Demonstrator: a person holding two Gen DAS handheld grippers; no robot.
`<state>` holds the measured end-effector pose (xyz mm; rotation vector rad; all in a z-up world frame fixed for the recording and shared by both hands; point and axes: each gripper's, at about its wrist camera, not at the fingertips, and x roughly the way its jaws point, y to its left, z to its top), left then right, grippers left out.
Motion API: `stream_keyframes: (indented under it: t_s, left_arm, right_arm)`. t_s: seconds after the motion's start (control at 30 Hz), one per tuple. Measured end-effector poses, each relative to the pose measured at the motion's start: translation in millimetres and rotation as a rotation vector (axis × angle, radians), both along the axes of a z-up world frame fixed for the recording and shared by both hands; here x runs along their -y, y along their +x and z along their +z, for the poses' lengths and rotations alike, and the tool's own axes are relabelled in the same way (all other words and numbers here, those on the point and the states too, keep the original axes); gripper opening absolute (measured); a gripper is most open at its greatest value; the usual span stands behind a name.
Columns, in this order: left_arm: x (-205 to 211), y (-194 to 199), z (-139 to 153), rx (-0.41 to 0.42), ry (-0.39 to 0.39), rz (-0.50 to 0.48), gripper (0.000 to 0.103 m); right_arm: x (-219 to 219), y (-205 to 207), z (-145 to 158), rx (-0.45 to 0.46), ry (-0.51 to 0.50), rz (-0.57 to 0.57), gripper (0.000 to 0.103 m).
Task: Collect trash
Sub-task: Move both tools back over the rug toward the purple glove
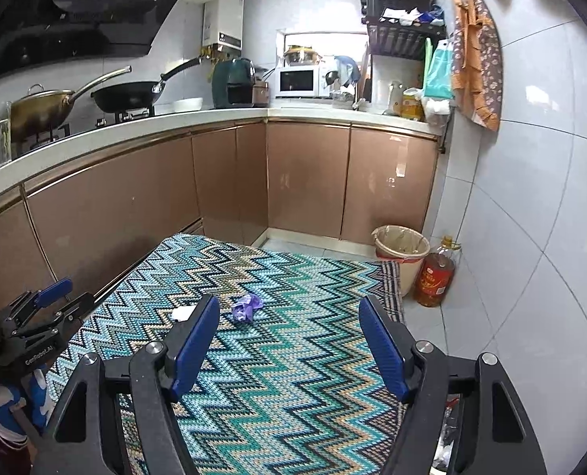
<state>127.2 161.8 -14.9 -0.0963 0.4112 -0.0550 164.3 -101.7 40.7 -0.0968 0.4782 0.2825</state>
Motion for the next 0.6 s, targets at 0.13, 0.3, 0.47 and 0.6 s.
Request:
stream_keyframes:
  t_s: [0.13,0.3,0.47,0.6]
  left_arm:
    - [-17,5,-8,-0.016,-0.013,0.031,0.062]
    - [-36,7,-19,-0.042,-0.029,0.05,0.062]
    - [-48,6,-27,-0.056,-0.035,0.07,0.062]
    - [-58,8,-35,-0.077,-0.043,0.091,0.062]
  right_arm:
    - [-15,12,-5,-0.017,-0.003,0.018,0.071]
    - [-32,21,-12,-0.041,-0.005,0.041,0.071]
    - [-46,30,-24,-0.077,-0.012,0.063,0.071]
    - [-53,37,-34,-0.104,-0.011,0.08,0.071]
